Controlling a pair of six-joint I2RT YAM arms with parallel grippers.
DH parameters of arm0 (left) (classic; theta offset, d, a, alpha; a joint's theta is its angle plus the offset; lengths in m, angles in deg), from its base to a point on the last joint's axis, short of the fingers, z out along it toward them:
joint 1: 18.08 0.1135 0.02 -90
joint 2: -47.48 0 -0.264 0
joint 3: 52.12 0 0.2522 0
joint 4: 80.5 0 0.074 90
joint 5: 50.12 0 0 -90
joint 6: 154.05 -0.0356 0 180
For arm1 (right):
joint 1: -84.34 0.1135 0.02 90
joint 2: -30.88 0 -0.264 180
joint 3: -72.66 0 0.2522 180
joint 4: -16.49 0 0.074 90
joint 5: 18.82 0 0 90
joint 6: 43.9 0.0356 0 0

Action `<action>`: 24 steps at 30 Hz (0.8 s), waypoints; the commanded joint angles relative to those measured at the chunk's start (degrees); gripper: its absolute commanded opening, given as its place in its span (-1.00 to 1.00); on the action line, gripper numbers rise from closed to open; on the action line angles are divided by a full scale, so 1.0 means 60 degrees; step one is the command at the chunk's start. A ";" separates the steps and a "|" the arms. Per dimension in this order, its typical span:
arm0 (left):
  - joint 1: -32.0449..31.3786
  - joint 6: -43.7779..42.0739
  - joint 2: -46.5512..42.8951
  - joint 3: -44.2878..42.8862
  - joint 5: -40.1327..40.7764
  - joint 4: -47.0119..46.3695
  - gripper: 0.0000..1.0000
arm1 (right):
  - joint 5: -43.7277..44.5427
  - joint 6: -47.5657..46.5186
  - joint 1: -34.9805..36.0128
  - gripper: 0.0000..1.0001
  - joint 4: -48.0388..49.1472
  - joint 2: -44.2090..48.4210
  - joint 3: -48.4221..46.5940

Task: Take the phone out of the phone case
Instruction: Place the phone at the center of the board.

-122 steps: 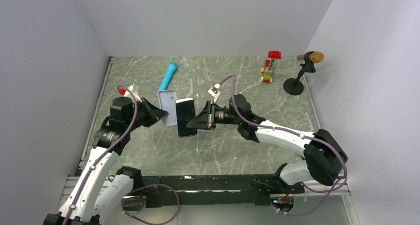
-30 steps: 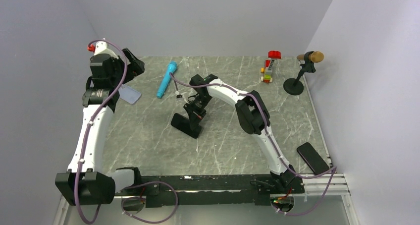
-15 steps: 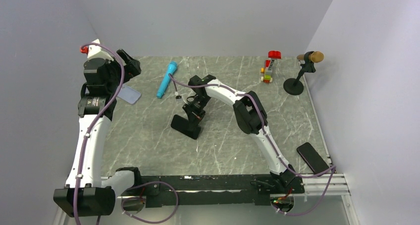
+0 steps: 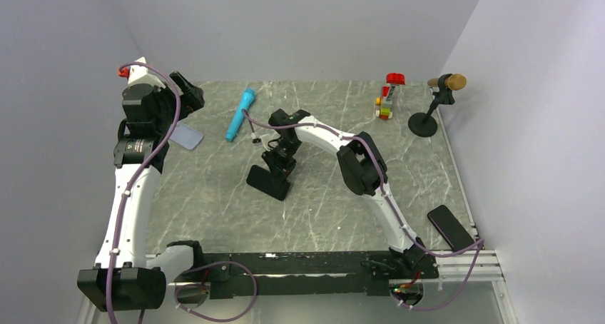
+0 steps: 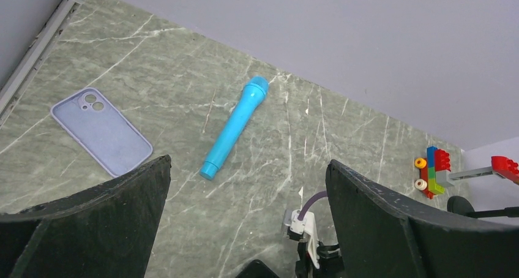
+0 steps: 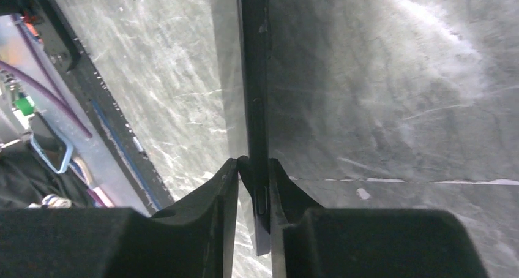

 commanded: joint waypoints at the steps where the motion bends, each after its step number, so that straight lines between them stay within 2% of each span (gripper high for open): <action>1: 0.0052 -0.0040 0.0010 -0.0042 -0.0183 -0.0298 0.99 | 0.2565 0.0050 -0.0017 -0.43 0.1717 0.0069 0.0394; 12: 0.0052 -0.0091 -0.0050 -0.0020 -0.0094 -0.0321 0.99 | 0.3479 0.0568 0.0015 -0.06 0.2262 0.0662 0.0574; 20: 0.0058 -0.0084 -0.0059 0.0020 -0.0146 -0.0358 0.99 | 0.4290 0.1059 0.0031 0.14 0.2575 0.1962 0.1384; 22: 0.0040 -0.0091 -0.0065 0.0025 -0.0152 -0.0358 0.99 | 0.4604 0.1316 0.0030 0.38 0.2863 0.2604 0.1989; 24: 0.0049 -0.0091 -0.0084 0.0024 -0.0159 -0.0370 0.99 | 0.4866 0.1582 0.0007 0.48 0.3399 0.3456 0.2826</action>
